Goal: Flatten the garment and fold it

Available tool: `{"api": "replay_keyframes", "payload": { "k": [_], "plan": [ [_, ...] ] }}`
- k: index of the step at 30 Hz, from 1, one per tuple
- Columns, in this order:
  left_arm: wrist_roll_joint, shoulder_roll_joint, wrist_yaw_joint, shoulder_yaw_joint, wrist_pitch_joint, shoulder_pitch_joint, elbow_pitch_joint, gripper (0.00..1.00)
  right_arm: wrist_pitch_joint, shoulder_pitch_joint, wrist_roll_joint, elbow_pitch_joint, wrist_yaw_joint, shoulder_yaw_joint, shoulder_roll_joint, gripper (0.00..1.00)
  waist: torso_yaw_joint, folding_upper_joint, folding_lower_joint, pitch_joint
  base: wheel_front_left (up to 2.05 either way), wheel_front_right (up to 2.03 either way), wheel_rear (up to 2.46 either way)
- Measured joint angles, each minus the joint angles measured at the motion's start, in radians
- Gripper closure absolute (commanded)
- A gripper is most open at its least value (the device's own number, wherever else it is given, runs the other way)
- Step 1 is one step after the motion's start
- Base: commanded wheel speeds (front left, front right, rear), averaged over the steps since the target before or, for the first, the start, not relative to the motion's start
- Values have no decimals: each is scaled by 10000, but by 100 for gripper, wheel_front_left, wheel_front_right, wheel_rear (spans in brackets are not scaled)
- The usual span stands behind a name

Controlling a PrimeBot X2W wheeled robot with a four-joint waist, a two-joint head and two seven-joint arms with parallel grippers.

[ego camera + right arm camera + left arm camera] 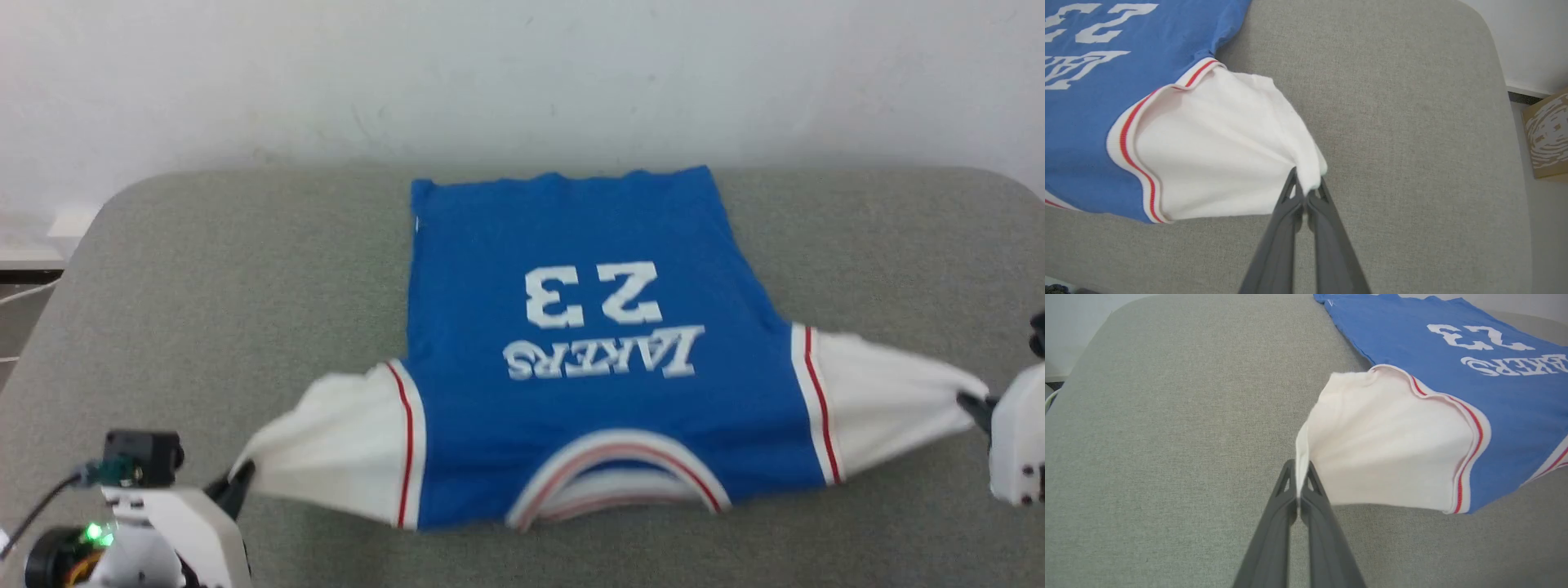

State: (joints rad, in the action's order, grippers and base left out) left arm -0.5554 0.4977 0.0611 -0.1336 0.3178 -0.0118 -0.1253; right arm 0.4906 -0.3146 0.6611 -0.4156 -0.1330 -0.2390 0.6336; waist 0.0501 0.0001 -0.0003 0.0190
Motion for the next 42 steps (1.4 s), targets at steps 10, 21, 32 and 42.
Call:
{"api": "replay_keyframes", "payload": {
  "k": [10, 21, 32, 42],
  "plan": [
    [-245, -238, -715, -639, 1325, 2034, 2326, 100, 1799, 2810, -497, 1611, 2, 1730, -564, 100, 208, 0, 2, -64, 0, 0, 0],
    [-625, -1175, -895, -988, 1127, 2308, 2228, 100, 2046, 3180, -1149, 2984, 4, 2454, -1198, 0, 497, 0, 3, -744, 0, 0, 0],
    [-290, -1825, -982, -1526, 512, 1681, 3246, 100, 1923, 127, -915, 3766, 4, 2828, -922, 0, 1105, 0, 5, -2140, 0, 0, 0],
    [391, -2713, -1072, -2504, -132, 1188, 4073, 100, 2993, -3832, -1515, 1964, 4, 2144, -36, 0, 2009, -1, 7, -3974, 0, 0, 0]
  ]
}}
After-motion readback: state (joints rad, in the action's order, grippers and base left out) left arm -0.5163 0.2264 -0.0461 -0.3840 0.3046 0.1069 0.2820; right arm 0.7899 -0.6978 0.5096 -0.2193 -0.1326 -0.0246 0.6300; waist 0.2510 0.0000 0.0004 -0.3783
